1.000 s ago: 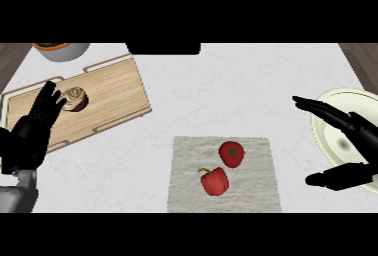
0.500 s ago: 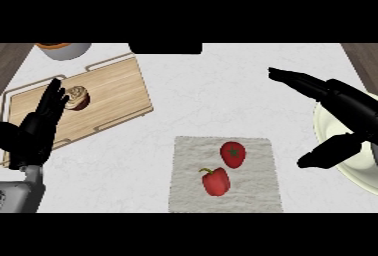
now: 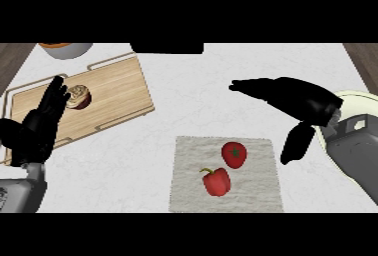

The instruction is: Pick the tomato from the placemat and place it in the bowl

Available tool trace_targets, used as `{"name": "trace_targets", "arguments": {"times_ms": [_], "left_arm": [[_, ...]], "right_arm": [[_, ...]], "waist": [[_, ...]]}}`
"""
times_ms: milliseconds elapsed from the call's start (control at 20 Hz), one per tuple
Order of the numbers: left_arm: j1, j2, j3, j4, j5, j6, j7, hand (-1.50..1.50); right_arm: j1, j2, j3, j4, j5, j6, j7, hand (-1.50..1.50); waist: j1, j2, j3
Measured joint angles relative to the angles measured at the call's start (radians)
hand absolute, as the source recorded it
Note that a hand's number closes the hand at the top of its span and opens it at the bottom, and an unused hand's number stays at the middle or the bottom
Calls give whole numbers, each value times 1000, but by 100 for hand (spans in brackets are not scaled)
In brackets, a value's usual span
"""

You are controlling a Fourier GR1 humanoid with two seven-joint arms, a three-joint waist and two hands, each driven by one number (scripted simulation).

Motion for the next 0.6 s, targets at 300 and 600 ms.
{"name": "trace_targets", "arguments": {"times_ms": [300,600], "left_arm": [[-3,-20,2,-3,-21,6,13,0],[10,-16,43,32,-15,-35,-32,0]], "right_arm": [[-50,102,81,86,64,110,58,-150],[-74,153,118,178,157,190,44,-150]], "waist": [[-6,-1,0],[-10,-1,1]]}}
